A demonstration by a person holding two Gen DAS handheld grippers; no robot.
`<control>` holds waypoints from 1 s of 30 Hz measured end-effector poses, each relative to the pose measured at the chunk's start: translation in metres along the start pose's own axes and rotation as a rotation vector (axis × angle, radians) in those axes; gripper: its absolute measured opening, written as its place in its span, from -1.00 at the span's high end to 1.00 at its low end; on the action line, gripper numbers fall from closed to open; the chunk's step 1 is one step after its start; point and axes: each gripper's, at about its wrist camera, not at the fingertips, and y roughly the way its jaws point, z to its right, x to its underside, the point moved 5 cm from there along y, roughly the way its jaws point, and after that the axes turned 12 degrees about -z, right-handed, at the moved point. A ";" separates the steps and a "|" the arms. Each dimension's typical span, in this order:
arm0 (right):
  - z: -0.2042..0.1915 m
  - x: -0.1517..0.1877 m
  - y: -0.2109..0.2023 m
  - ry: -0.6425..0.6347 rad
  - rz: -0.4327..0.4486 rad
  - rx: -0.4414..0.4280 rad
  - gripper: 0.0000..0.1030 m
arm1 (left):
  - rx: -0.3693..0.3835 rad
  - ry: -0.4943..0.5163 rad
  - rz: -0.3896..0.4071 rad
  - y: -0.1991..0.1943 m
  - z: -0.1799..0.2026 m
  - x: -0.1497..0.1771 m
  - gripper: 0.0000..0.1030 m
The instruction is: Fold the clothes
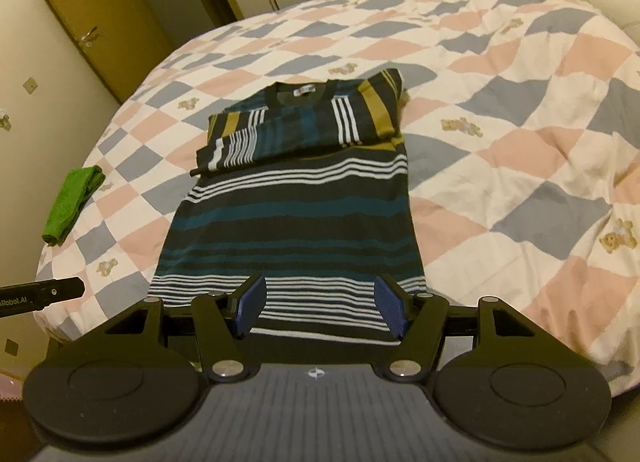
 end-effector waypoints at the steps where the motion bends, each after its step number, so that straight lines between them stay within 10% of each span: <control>1: 0.002 0.003 0.002 0.004 -0.004 -0.001 -0.22 | -0.001 0.001 -0.006 0.003 -0.001 0.002 -0.02; 15: 0.059 0.056 0.065 0.181 -0.161 -0.057 -0.22 | 0.061 -0.167 -0.200 0.101 -0.077 0.065 0.12; 30: 0.105 0.045 0.142 0.380 -0.199 -0.140 -0.22 | 0.265 -0.321 -0.254 0.209 -0.155 0.021 -0.05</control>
